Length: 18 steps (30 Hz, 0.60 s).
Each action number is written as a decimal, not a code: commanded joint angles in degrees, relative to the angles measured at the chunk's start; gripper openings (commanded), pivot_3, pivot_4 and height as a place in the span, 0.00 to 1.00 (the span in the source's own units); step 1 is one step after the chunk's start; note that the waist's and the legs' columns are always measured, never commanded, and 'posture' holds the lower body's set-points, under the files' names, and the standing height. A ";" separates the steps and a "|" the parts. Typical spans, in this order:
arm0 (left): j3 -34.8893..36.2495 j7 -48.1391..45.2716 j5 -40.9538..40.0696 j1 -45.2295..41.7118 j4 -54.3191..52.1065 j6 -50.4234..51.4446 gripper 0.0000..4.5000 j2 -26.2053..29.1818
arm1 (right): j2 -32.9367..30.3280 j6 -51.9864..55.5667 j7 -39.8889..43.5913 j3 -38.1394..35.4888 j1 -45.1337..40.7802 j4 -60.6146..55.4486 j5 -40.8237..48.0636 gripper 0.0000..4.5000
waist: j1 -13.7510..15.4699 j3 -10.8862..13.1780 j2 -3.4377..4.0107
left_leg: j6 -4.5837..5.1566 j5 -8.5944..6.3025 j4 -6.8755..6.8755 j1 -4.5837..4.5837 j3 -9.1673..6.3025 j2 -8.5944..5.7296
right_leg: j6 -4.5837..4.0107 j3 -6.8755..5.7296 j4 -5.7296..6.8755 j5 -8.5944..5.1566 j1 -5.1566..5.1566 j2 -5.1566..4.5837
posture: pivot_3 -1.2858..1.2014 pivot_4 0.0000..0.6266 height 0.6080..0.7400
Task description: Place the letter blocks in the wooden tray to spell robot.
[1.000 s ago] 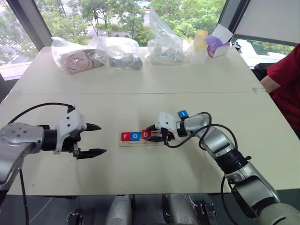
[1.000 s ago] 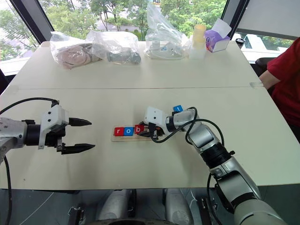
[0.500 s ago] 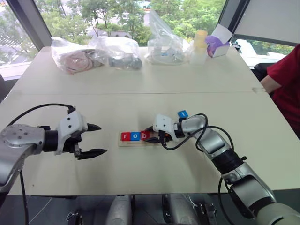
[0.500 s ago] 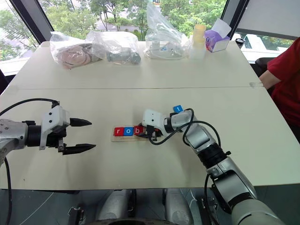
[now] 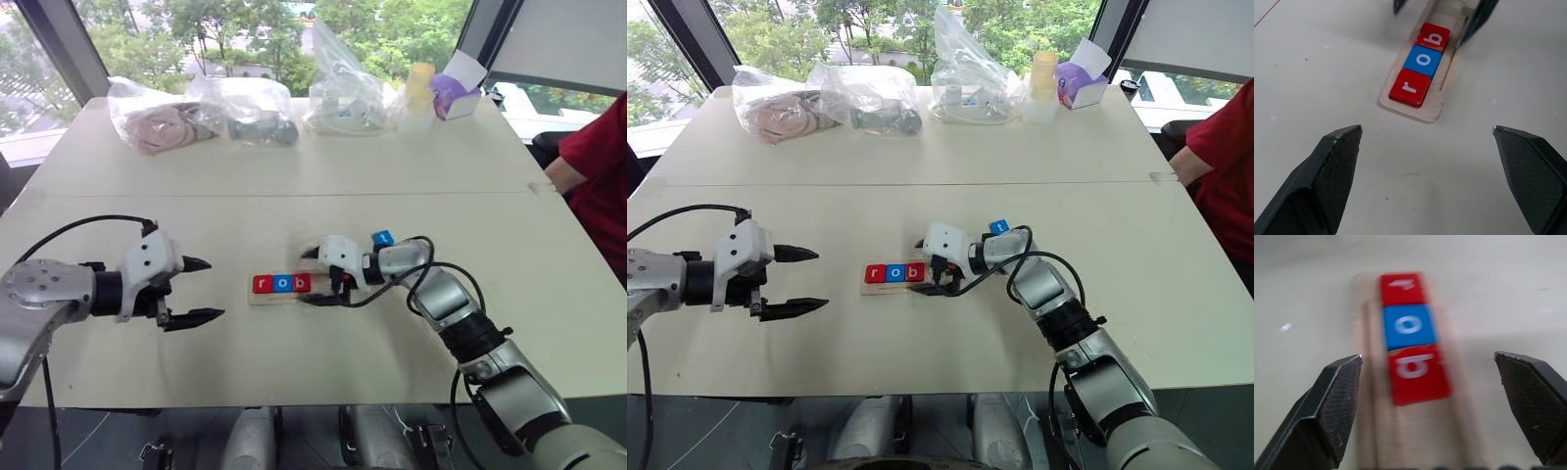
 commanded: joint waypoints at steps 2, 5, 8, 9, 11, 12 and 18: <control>1.86 2.67 -5.57 -3.73 -3.86 2.89 1.00 -3.20 | -1.69 13.36 -8.55 -10.38 3.50 -13.32 3.75 0.99 | 0.46 -0.01 -0.02 | 0.00 0.00 0.01 -0.02 -0.06 -0.01 | 0.00 -0.01 0.01 0.00 0.03 -0.04 | 0.52 0.24 1.00; 0.09 4.26 -6.70 -5.96 -4.33 4.13 1.00 -5.39 | -0.12 22.12 -17.91 -13.68 7.72 -20.86 1.57 0.99 | 0.28 -0.03 -0.05 | -0.01 0.00 0.00 -0.02 -0.07 -0.03 | 0.01 -0.01 -0.01 0.00 0.06 -0.06 | 0.52 0.24 1.00; -3.80 4.95 -4.80 -8.62 -2.91 3.28 1.00 -7.21 | 4.88 34.47 -29.11 -16.15 12.39 -27.62 -0.97 0.99 | 0.12 -0.04 -0.04 | -0.01 0.00 -0.02 0.01 -0.06 -0.04 | 0.00 0.00 0.04 0.00 0.03 -0.03 | 0.52 0.24 1.00; -4.83 4.88 -4.12 -9.34 -2.33 2.80 1.00 -7.56 | 6.27 37.59 -31.07 -16.32 13.56 -29.56 -0.96 0.99 | -0.03 -0.04 -0.04 | -0.02 0.00 -0.01 0.01 -0.06 -0.05 | 0.00 0.00 0.07 0.00 0.02 0.00 | 0.52 0.24 1.00; -6.65 4.79 -2.92 -10.79 -1.05 1.88 1.00 -8.17 | 8.29 41.13 -34.35 -15.66 15.53 -32.72 -1.49 0.99 | -0.22 -0.04 -0.02 | -0.04 0.02 -0.02 0.02 -0.03 -0.08 | -0.02 0.03 0.10 0.01 -0.02 0.06 | 0.52 0.24 1.00; -7.43 4.76 -2.52 -11.68 -0.31 1.58 1.00 -8.57 | 9.26 42.61 -35.63 -14.97 16.38 -34.08 -1.58 0.99 | -0.21 -0.03 -0.01 | -0.04 0.02 -0.01 0.02 -0.02 -0.07 | -0.03 0.04 0.12 0.01 -0.03 0.09 | 0.52 0.24 1.00; -11.64 4.15 0.07 -16.91 4.25 -0.47 1.00 -11.47 | 13.25 46.33 -41.24 -12.01 17.76 -35.45 -1.73 0.99 | -0.07 -0.04 -0.02 | -0.04 0.03 0.01 0.01 -0.02 -0.09 | -0.03 0.05 0.11 0.01 -0.03 0.11 | 0.52 0.24 1.00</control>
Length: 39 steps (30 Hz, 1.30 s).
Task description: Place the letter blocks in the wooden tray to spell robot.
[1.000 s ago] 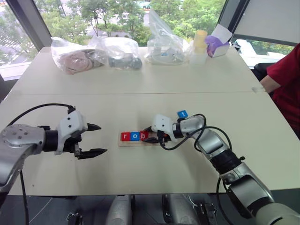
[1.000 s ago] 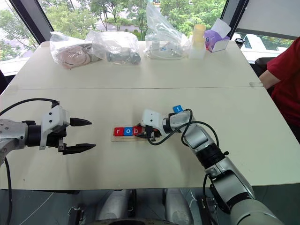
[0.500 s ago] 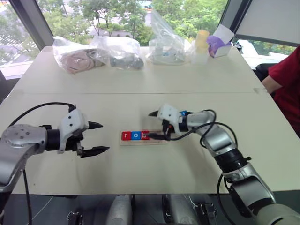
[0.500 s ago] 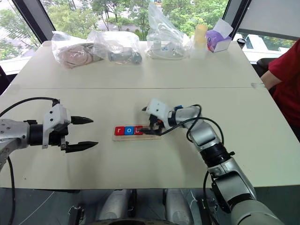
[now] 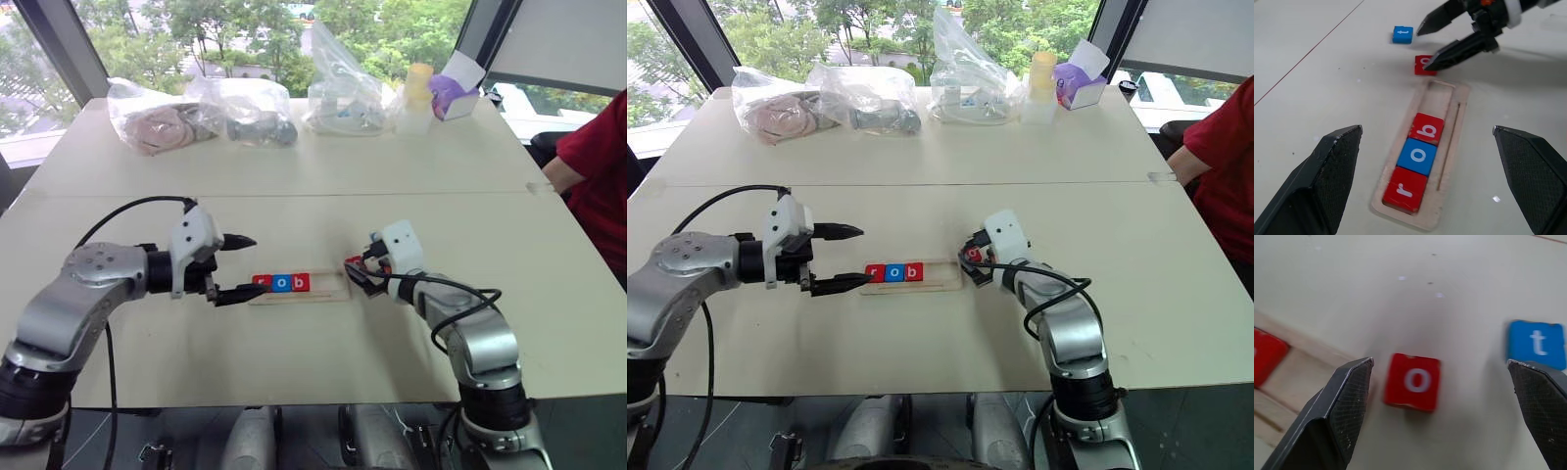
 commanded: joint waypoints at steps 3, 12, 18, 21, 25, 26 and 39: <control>-0.97 -0.55 1.45 -2.33 1.17 -1.96 1.00 -1.21 | 1.05 0.39 -3.61 0.79 -0.72 -0.51 -0.04 0.99 | -0.03 0.00 0.00 | 0.00 0.00 -0.01 -0.02 0.00 0.00 | 0.01 0.00 -0.02 0.00 -0.01 -0.01 | 0.52 0.24 1.00; 0.03 -0.21 2.87 -0.37 1.18 -2.95 1.00 -1.35 | 0.55 0.25 -5.85 0.67 -1.58 3.00 0.68 0.88 | -0.03 0.00 0.00 | 0.00 0.00 -0.02 -0.01 -0.02 0.01 | 0.01 0.00 -0.02 0.00 0.00 -0.01 | 0.52 0.24 1.00; 0.35 0.63 3.08 0.07 0.68 -2.79 1.00 -1.87 | 0.44 0.51 -5.81 1.46 -1.81 3.50 0.96 0.27 | -0.02 -0.01 -0.01 | 0.00 0.00 -0.02 -0.01 -0.03 0.01 | 0.01 -0.01 -0.02 0.00 0.00 -0.01 | 0.52 0.24 1.00; 0.39 0.68 3.41 0.19 0.77 -3.02 1.00 -1.94 | -0.20 0.62 -5.85 2.06 -1.71 2.95 0.68 0.26 | -0.05 -0.01 -0.01 | 0.00 0.00 -0.02 -0.01 -0.02 0.01 | 0.01 -0.01 -0.02 0.00 0.00 -0.01 | 0.52 0.24 1.00; 0.15 0.48 3.38 0.01 0.58 -3.12 1.00 -2.04 | -1.03 0.14 -6.88 0.98 -2.22 1.47 -0.03 0.26 | -0.02 -0.01 -0.01 | 0.00 0.00 -0.02 -0.01 -0.02 0.01 | 0.01 -0.01 -0.03 0.00 0.00 -0.01 | 0.52 0.24 1.00; -0.14 0.15 3.04 -0.23 -0.07 -2.89 1.00 -2.05 | -1.40 1.12 -7.44 -0.48 -2.21 -0.39 -0.27 0.26 | -0.01 0.00 -0.01 | 0.00 0.00 -0.02 -0.01 -0.02 0.01 | 0.01 -0.01 -0.03 0.00 0.00 -0.02 | 0.52 0.24 1.00; -6.69 -2.13 5.41 -4.18 1.30 -5.14 1.00 -5.88 | 8.41 10.82 -20.17 -13.04 5.67 -12.29 -3.87 0.26 | -0.16 -0.02 -0.02 | 0.00 0.00 -0.03 -0.03 -0.01 -0.01 | 0.01 0.00 -0.04 -0.01 -0.02 -0.03 | 0.52 0.24 1.00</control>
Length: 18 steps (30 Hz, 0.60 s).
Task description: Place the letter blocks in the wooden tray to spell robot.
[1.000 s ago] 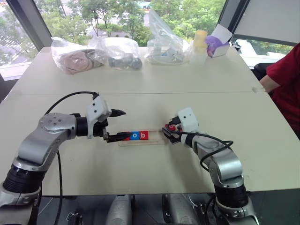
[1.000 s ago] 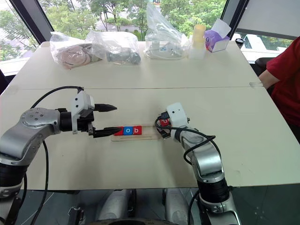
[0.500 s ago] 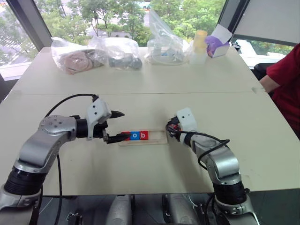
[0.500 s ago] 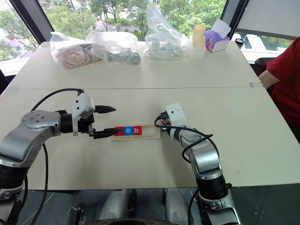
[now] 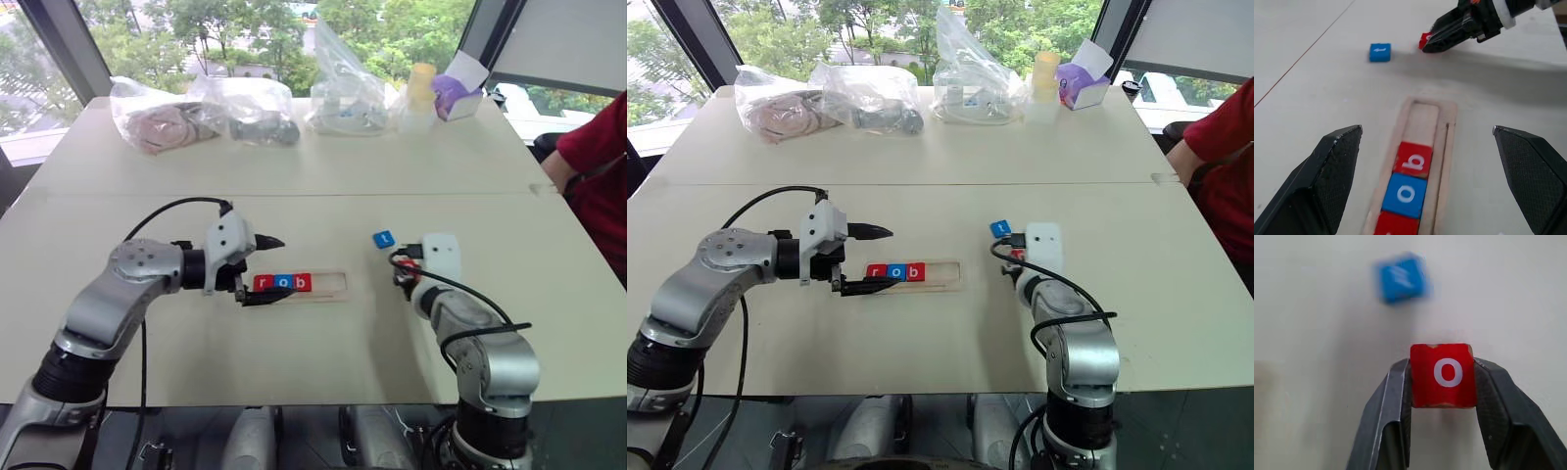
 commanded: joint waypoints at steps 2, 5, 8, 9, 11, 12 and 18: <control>-0.53 -0.91 0.95 -1.85 1.14 -1.99 1.00 -0.83 | 1.07 -0.16 -2.49 0.44 0.57 -2.82 -1.13 0.26 | -0.15 0.00 0.00 | 0.00 0.00 0.00 0.02 0.00 0.02 | -0.01 0.00 0.00 0.00 0.00 0.04 | 0.52 0.24 1.00; -0.83 -1.41 1.57 -2.46 2.16 -2.67 1.00 -1.22 | 4.16 -0.72 -3.09 0.52 1.53 -1.88 -0.20 0.58 | -0.14 0.00 0.00 | 0.00 0.00 -0.01 0.01 -0.02 0.04 | -0.02 0.00 0.01 -0.01 -0.01 0.11 | 0.52 0.24 1.00; -0.61 -1.65 1.68 -2.51 2.53 -2.94 1.00 -1.12 | 3.02 -0.33 -3.30 0.94 1.12 -2.08 -1.00 0.92 | -0.17 0.00 0.00 | 0.00 0.00 -0.02 0.01 -0.02 0.05 | -0.01 0.01 0.00 0.00 -0.01 0.08 | 0.52 0.24 1.00; -0.37 -1.77 1.65 -2.51 2.63 -2.95 1.00 -0.99 | 2.27 -0.22 -3.08 0.57 0.70 -2.13 -1.04 0.98 | -0.14 0.00 0.00 | 0.00 0.00 -0.01 0.01 -0.02 0.05 | -0.01 0.01 0.00 0.00 0.00 0.07 | 0.52 0.24 1.00; 0.28 -2.04 1.51 -2.41 2.66 -2.87 1.00 -0.56 | -0.38 -1.04 -1.96 -0.04 -0.10 -2.29 -0.89 0.98 | -0.09 0.00 0.01 | 0.00 0.00 0.00 0.01 -0.02 0.04 | -0.01 0.01 -0.01 0.00 0.00 0.06 | 0.52 0.24 1.00; 1.05 -2.50 0.93 -2.40 2.57 -2.43 1.00 -0.03 | -4.18 -3.50 0.52 -0.17 -0.73 -1.86 -0.34 0.98 | -0.06 0.00 0.01 | 0.00 0.00 0.00 0.01 -0.01 0.04 | -0.01 0.00 -0.01 -0.01 0.00 0.05 | 0.52 0.24 1.00; 4.87 -8.74 -6.18 -2.90 0.35 2.81 1.00 5.27 | -29.89 -28.82 33.20 -4.72 -1.38 10.86 11.51 0.98 | -0.07 0.04 0.05 | 0.01 -0.01 -0.02 0.01 0.05 0.02 | 0.00 -0.04 -0.30 -0.02 0.13 0.02 | 0.52 0.24 1.00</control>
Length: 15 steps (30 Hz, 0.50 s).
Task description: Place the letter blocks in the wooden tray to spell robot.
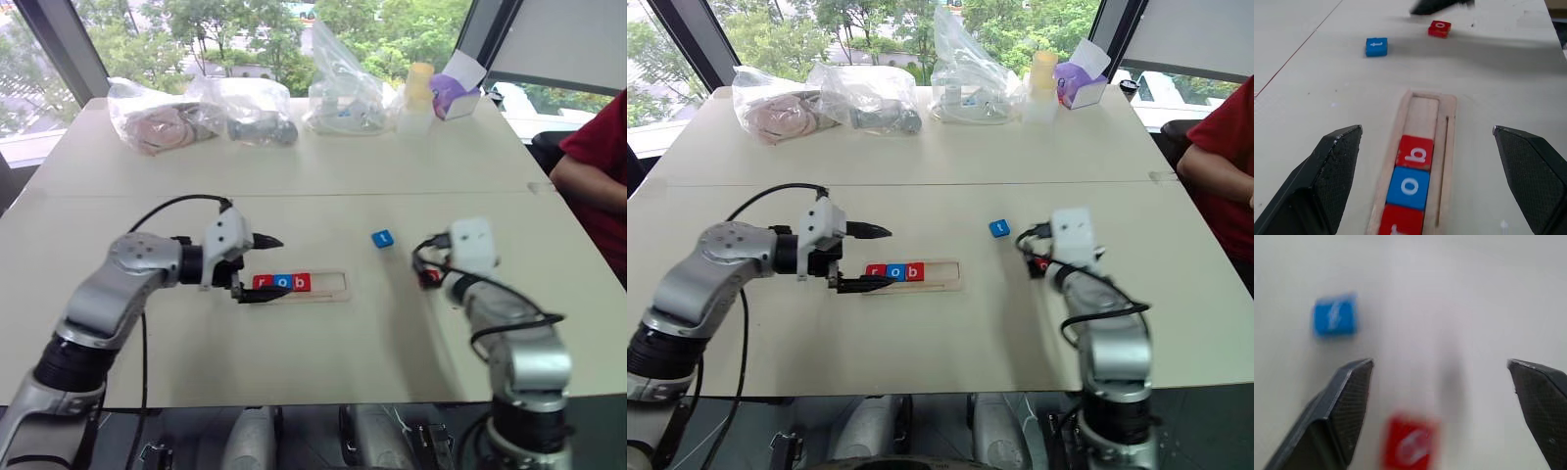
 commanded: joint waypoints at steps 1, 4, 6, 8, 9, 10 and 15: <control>3.17 -4.24 -5.01 -1.06 -3.59 2.88 1.00 3.18 | -11.44 -16.79 20.62 -1.74 0.97 9.02 6.18 0.98 | 0.00 0.00 -0.02 | 0.01 -0.01 -0.04 0.01 0.03 0.00 | 0.01 -0.02 -0.03 -0.01 0.03 0.01 | 0.52 0.24 1.00; 3.97 -5.46 -6.48 -1.83 -4.00 3.91 1.00 4.44 | -18.44 -27.11 31.14 -1.58 -1.77 21.75 8.12 0.98 | 0.08 0.01 -0.02 | 0.06 -0.03 -0.05 0.02 0.05 0.00 | 0.06 -0.06 -0.06 -0.03 0.09 0.04 | 0.52 0.24 1.00; 4.24 -6.30 -6.84 -2.16 -3.99 3.97 1.00 5.33 | -21.75 -33.39 38.47 0.06 -3.41 28.77 8.87 0.98 | 0.09 0.02 -0.01 | 0.06 -0.03 -0.01 0.01 0.08 -0.01 | 0.06 -0.04 -0.05 -0.02 0.10 0.04 | 0.52 0.24 1.00; 4.25 -6.81 -6.73 -2.14 -4.38 3.97 1.00 6.22 | -24.31 -38.72 46.46 2.12 -4.10 34.40 9.66 0.98 | 0.08 0.02 -0.01 | 0.06 -0.03 0.03 0.02 0.08 -0.01 | 0.06 -0.04 -0.03 -0.02 0.11 0.04 | 0.52 0.24 1.00; 4.38 -6.98 -6.77 -2.04 -4.48 3.95 1.00 6.53 | -24.99 -40.36 48.98 2.84 -4.39 36.22 9.90 0.98 | 0.05 0.02 -0.01 | 0.06 -0.03 0.02 0.02 0.08 -0.01 | 0.06 -0.03 -0.03 -0.02 0.11 0.05 | 0.52 0.24 1.00; 4.62 -6.80 -6.92 -1.79 -4.82 4.19 1.00 6.81 | -25.51 -43.00 50.86 3.92 -5.10 39.25 9.08 0.98 | -0.02 0.02 -0.01 | 0.06 -0.03 0.02 0.04 0.08 0.00 | 0.06 -0.03 -0.02 -0.02 0.12 0.06 | 0.52 0.24 1.00; 6.26 -5.01 -7.47 0.82 -7.06 5.30 1.00 7.86 | -25.80 -53.51 55.52 8.27 -8.41 49.99 5.30 0.98 | -0.01 0.03 0.00 | 0.05 -0.03 0.03 0.04 0.09 0.02 | 0.06 -0.01 0.00 -0.01 0.11 0.07 | 0.52 0.24 1.00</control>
